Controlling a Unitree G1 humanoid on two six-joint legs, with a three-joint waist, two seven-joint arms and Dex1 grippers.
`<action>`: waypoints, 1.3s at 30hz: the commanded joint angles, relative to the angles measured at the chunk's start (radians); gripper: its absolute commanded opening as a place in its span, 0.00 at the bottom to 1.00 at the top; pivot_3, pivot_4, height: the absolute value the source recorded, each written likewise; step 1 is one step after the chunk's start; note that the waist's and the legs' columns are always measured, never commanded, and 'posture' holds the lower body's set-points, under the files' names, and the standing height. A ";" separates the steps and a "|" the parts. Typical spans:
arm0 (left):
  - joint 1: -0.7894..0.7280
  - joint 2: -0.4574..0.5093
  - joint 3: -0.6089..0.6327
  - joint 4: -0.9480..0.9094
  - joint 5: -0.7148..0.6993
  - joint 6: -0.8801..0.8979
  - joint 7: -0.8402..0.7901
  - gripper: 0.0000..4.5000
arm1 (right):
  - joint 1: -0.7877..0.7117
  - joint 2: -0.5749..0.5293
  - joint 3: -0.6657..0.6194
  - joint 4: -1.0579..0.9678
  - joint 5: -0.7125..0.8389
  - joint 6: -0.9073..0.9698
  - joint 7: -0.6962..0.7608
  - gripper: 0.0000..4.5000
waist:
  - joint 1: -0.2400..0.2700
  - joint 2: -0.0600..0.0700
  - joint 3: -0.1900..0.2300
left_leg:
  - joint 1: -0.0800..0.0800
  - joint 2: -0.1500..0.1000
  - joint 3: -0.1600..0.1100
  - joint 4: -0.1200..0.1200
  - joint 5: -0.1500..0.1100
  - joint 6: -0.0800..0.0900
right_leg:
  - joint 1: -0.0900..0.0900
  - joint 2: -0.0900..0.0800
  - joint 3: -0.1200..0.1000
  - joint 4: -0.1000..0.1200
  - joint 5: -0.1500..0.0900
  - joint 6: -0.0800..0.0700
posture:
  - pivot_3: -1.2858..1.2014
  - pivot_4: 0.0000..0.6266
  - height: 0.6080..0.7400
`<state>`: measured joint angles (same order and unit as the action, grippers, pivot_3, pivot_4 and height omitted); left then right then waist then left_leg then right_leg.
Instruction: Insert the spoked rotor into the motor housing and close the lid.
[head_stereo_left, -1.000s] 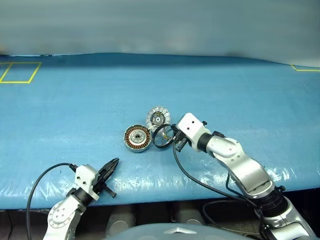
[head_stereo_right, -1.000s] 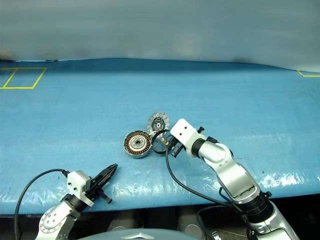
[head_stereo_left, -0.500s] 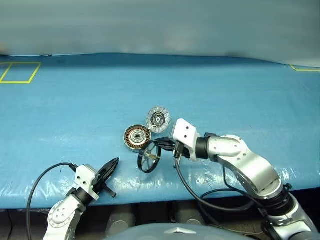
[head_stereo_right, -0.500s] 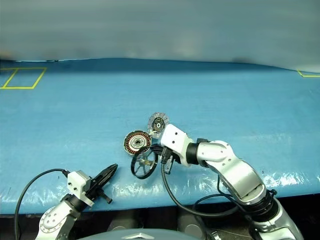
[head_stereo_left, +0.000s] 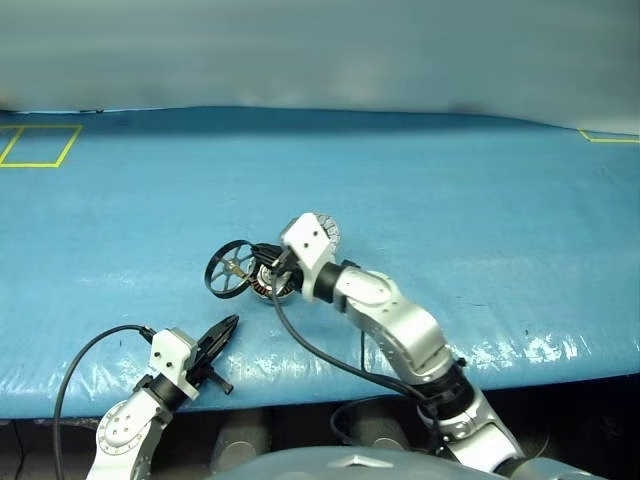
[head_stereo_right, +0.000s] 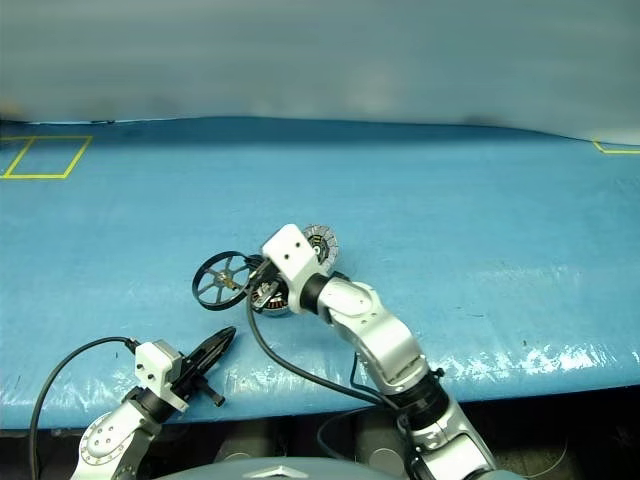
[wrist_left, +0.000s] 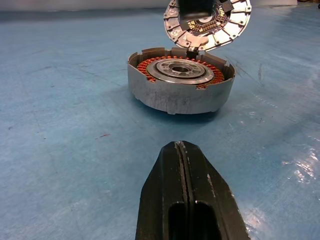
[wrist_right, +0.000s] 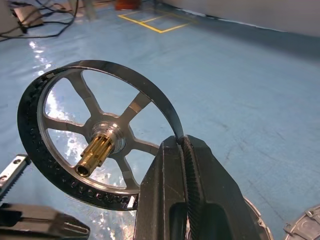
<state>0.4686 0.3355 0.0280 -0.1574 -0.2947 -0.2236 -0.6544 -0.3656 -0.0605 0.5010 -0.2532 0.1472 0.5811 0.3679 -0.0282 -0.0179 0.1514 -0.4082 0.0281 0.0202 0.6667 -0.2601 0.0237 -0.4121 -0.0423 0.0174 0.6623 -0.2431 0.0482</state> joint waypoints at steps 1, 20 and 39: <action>0.011 -0.007 -0.004 -0.027 0.006 -0.013 0.009 0.00 | -0.047 0.055 0.049 0.097 -0.098 -0.163 -0.045 0.00 | -0.001 0.000 0.000 | 0.000 0.000 0.000 0.000 0.000 0.000 | 0.000 0.000 0.000 0.000 0.000 0.000 | 0.52 0.24 1.00; 0.036 -0.021 -0.021 -0.077 0.033 -0.008 0.055 0.00 | -0.423 0.244 0.087 1.010 -0.552 -0.851 -0.494 0.00 | -0.010 0.000 0.000 | 0.001 0.000 0.001 -0.001 0.001 -0.001 | -0.001 -0.001 0.001 0.001 0.000 0.000 | 0.52 0.24 1.00; 0.032 -0.010 -0.033 -0.152 0.030 0.056 0.082 0.00 | -0.185 0.158 0.132 0.801 -0.633 -0.896 -0.334 0.00 | -0.010 0.000 0.000 | 0.004 0.001 0.001 -0.003 0.001 -0.002 | 0.001 0.000 0.002 0.003 0.000 -0.001 | 0.52 0.24 1.00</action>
<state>0.4995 0.3196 -0.0027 -0.2697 -0.2641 -0.1655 -0.5724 -0.5620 0.1032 0.6283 0.6288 -0.4804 -0.3196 0.0032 -0.0380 -0.0176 0.1514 -0.4038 0.0286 0.0215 0.6641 -0.2590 0.0217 -0.4105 -0.0426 0.0190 0.6655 -0.2435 0.0471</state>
